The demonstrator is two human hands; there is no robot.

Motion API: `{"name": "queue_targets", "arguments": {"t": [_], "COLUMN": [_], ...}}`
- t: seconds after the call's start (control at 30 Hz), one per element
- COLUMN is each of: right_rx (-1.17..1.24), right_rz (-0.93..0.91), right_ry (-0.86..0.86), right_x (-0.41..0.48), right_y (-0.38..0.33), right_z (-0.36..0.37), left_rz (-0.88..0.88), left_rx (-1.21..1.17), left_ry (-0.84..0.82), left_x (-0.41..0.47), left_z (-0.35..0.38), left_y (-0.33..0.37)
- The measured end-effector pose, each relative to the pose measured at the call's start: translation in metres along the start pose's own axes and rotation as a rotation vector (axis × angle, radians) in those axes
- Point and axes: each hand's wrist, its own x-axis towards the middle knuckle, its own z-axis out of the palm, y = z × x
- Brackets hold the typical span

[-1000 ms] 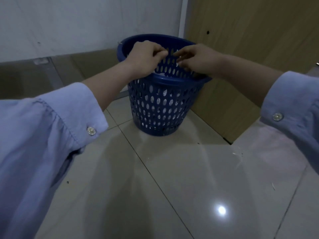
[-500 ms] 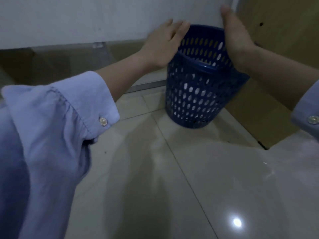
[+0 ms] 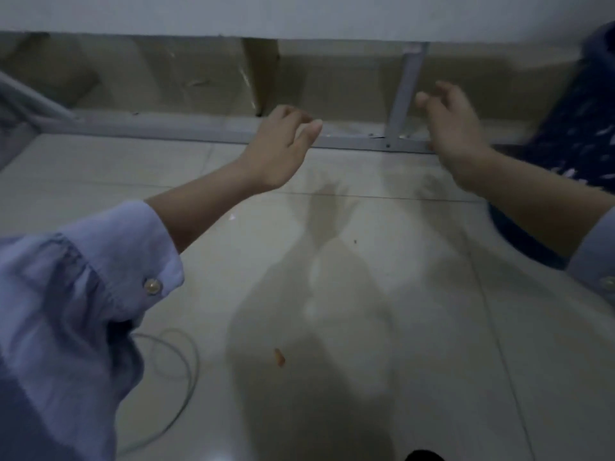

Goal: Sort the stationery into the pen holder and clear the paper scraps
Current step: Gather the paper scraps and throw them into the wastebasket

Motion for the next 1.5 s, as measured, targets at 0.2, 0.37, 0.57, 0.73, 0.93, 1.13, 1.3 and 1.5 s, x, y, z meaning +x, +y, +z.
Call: {"name": "queue_targets", "arguments": {"t": [0.2, 0.37, 0.57, 0.73, 0.93, 1.13, 1.3, 1.5], "right_rx": [-0.062, -0.264, -0.726, -0.894, -0.914, -0.866, -0.79, -0.753], "right_rz": [0.036, -0.044, -0.418, -0.571, -0.536, -0.579, -0.661, -0.693], "right_ry": [-0.351, -0.878, -1.361, -1.371, -1.37, -1.445, -1.401, -1.46], "right_x": [-0.04, -0.101, -0.164, -0.182, -0.188, -0.187, -0.182, -0.186], "right_y": [0.026, 0.059, 0.089, 0.09, 0.089, 0.088, 0.092, 0.096], "right_z": [0.091, 0.14, 0.171, 0.181, 0.184, 0.195, 0.194, 0.193], "left_rz": [-0.294, -0.493, -0.651, -0.797, -0.895, -0.957, -0.945, -0.872], "left_rx": [0.001, -0.072, -0.118, -0.109, -0.106, -0.058, -0.012, 0.045], "left_ry": [0.021, -0.01, -0.014, 0.04, 0.175, 0.198, 0.24, 0.22], "left_x": [-0.086, -0.154, -0.202, -0.224, -0.234, -0.226, -0.225, -0.219], "left_z": [-0.011, -0.006, 0.011, 0.012, 0.014, 0.022, 0.028, 0.035], "left_y": [-0.078, -0.122, -0.152, -0.178, -0.205, -0.231, -0.246, -0.253]}}
